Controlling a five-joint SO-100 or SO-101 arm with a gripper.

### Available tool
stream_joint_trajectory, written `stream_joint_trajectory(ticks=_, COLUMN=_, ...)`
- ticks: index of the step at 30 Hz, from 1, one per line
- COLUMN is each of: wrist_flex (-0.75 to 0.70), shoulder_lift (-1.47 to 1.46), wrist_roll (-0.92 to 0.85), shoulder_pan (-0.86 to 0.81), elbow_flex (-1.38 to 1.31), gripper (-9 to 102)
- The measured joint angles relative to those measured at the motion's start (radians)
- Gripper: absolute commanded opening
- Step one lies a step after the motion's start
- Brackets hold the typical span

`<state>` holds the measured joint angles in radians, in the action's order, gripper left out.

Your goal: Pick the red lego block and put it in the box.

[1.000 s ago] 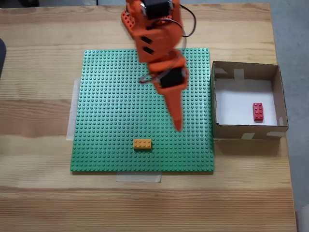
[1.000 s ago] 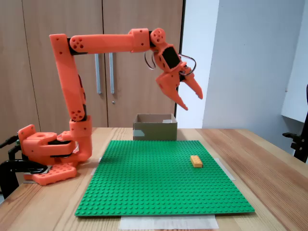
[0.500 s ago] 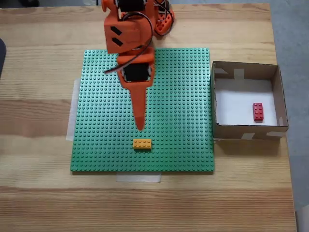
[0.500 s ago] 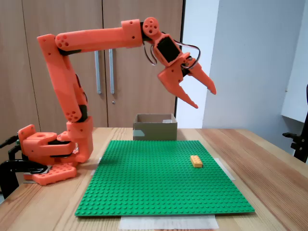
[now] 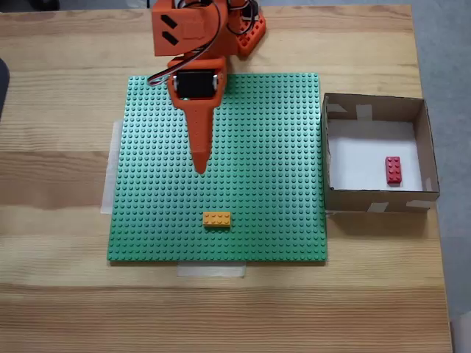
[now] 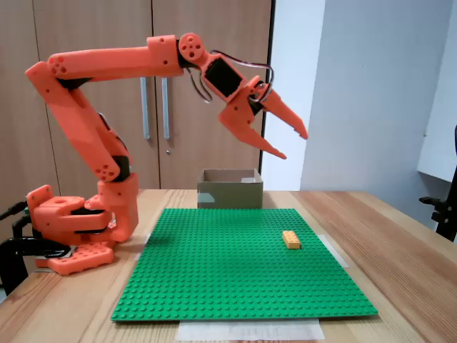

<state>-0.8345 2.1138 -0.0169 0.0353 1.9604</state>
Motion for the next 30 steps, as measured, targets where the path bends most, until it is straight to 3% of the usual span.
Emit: stream_joint_trajectory(ticks=30, wrist_flex=0.054, shoulder_lift=0.454, wrist_roll=-0.009, shoulder_pan=-0.021, elbow_flex=0.499, gripper=-1)
